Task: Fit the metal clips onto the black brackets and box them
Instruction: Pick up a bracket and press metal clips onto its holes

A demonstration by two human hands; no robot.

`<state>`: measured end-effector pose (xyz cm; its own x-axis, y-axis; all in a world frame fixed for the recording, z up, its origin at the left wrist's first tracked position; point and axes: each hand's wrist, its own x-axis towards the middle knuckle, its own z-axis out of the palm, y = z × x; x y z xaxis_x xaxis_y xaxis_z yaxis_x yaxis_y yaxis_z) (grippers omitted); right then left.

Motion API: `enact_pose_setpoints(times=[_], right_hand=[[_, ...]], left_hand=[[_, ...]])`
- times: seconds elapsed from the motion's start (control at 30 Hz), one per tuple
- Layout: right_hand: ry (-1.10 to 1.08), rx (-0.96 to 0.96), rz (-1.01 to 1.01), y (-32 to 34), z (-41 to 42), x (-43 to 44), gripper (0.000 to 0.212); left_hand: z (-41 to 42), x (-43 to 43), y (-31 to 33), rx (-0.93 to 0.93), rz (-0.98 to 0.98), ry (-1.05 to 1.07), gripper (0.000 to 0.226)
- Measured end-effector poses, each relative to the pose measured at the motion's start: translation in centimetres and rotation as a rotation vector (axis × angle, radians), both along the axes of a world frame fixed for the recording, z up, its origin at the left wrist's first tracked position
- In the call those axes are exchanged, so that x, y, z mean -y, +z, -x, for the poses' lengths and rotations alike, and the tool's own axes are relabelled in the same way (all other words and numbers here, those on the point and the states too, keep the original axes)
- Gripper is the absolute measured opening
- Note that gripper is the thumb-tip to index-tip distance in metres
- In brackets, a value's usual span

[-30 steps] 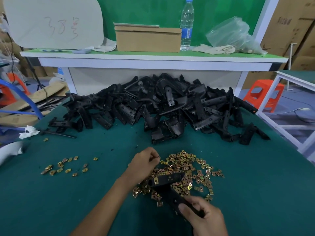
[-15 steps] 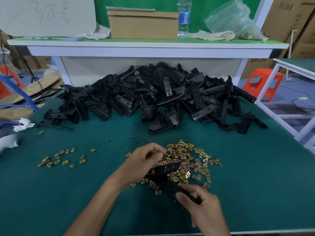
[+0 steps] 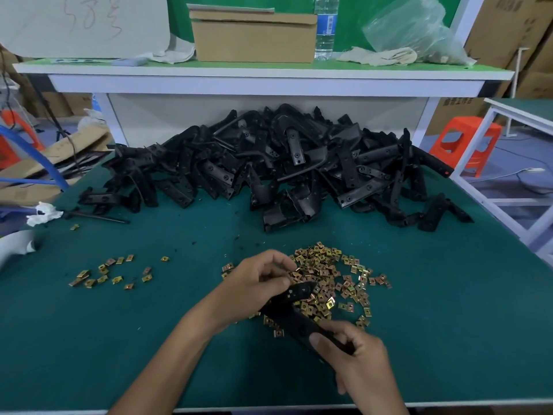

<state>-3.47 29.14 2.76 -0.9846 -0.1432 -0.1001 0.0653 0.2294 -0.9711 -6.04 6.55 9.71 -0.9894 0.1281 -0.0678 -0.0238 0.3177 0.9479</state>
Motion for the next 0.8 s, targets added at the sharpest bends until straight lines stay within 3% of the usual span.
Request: enact_pose_setpoints(times=[0.43,0.6,0.8], right_hand=[[0.025,0.040,0.057,0.1,0.2,-0.2,0.009],[0.029,0.097,0.117,0.4,0.3,-0.3,0.007],[0.037,0.093,0.117,0.3,0.2,-0.4,0.006]], left_hand=[[0.5,1.3,1.7,0.045,0.205,-0.199,0.018],[0.4,2.0,2.2,0.084,0.174,-0.213,0.019],[0.5,1.6,2.9,0.025,0.370,-0.269,0.019]])
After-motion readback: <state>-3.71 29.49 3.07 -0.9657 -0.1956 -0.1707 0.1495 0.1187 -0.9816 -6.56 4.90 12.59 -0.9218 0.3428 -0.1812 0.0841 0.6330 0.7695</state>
